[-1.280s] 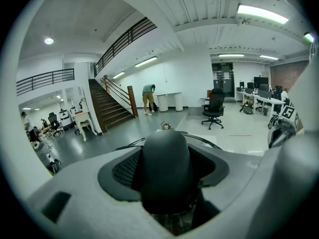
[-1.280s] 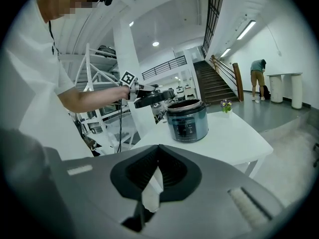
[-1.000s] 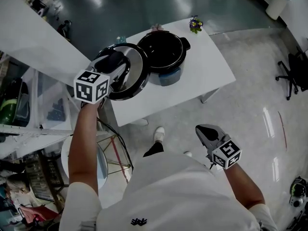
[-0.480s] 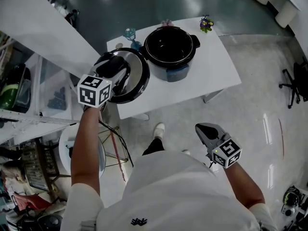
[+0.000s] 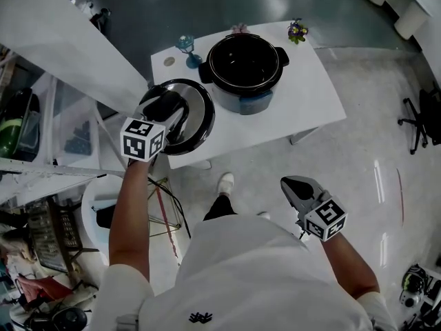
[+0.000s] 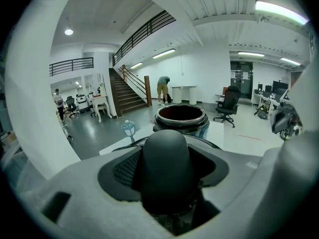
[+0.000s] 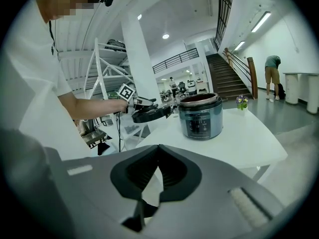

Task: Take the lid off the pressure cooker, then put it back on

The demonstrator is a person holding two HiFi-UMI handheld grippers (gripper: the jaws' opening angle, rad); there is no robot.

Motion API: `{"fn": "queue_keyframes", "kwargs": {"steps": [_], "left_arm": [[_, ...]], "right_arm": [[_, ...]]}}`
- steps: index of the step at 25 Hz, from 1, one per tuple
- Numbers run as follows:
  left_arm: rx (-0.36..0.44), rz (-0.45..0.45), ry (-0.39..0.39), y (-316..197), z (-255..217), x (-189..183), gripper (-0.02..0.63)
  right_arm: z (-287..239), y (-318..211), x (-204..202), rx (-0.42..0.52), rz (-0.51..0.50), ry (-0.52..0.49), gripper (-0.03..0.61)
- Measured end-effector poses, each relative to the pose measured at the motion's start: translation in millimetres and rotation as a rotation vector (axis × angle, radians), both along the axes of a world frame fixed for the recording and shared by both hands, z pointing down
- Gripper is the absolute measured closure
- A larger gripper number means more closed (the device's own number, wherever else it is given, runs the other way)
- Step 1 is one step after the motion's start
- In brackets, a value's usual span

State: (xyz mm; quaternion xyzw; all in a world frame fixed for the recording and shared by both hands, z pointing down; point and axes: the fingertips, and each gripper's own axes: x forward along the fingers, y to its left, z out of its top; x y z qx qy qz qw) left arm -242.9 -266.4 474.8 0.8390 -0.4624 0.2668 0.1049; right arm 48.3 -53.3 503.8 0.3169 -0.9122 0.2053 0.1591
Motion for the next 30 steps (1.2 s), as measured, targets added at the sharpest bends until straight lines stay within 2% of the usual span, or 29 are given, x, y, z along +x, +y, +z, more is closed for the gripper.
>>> {"fn": "queue_keyframes", "kwargs": {"steps": [13,30], "left_arm": [[-0.035,-0.027,0.004,2.3,72.9,-3.9,0.325],[-0.061,-0.044,-0.034,-12.8,144.1,1.7,0.325]], "right_arm": [[6.6,-7.9,-2.6,-0.029,0.005,0.044,0.565],[16.0,-10.1,-3.3,-0.073,0.015,0.099,0.565]]}}
